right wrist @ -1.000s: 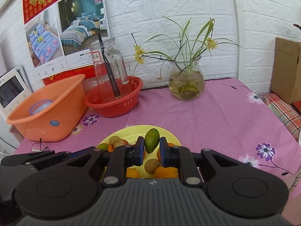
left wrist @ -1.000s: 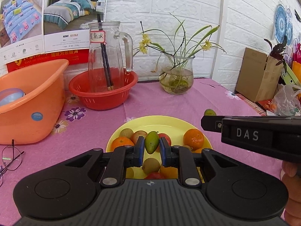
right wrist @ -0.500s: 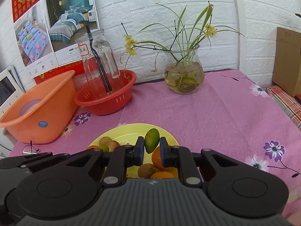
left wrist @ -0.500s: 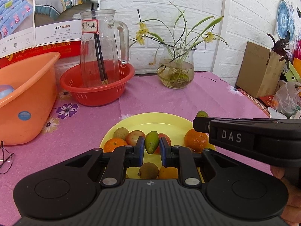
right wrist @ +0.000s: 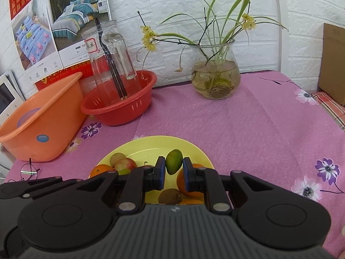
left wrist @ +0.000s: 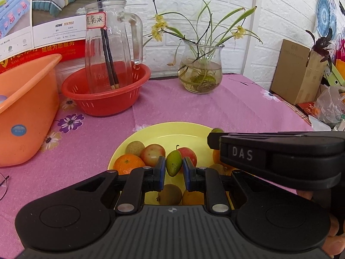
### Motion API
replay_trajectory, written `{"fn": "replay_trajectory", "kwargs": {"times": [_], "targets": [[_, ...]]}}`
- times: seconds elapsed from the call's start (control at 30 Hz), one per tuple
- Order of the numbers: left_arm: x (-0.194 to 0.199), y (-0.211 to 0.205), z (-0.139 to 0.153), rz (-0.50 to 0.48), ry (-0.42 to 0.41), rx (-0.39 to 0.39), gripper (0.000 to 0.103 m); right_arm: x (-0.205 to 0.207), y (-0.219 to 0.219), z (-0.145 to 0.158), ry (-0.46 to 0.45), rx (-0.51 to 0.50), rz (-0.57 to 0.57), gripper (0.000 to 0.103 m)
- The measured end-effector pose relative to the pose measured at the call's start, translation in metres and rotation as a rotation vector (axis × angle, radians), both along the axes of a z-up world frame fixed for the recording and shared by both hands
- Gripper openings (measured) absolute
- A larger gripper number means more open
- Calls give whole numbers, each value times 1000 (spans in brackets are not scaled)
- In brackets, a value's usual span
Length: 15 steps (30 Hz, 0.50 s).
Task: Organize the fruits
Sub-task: 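Lower both green fruits onto the yellow plate and open both grippers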
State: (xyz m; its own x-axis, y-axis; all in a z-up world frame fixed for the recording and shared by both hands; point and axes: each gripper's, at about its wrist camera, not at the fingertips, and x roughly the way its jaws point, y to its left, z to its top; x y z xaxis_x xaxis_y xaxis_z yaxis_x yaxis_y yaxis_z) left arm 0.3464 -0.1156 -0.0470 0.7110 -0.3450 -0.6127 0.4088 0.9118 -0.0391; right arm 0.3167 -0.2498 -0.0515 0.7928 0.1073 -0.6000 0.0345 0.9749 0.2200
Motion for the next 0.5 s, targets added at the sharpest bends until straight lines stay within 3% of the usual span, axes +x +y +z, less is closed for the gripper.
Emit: {"fn": "replay_trajectory", "kwargs": {"times": [0.5], "targets": [[3, -4, -7, -2, 6, 21, 16, 0, -3, -2, -11, 8, -15, 73]]}}
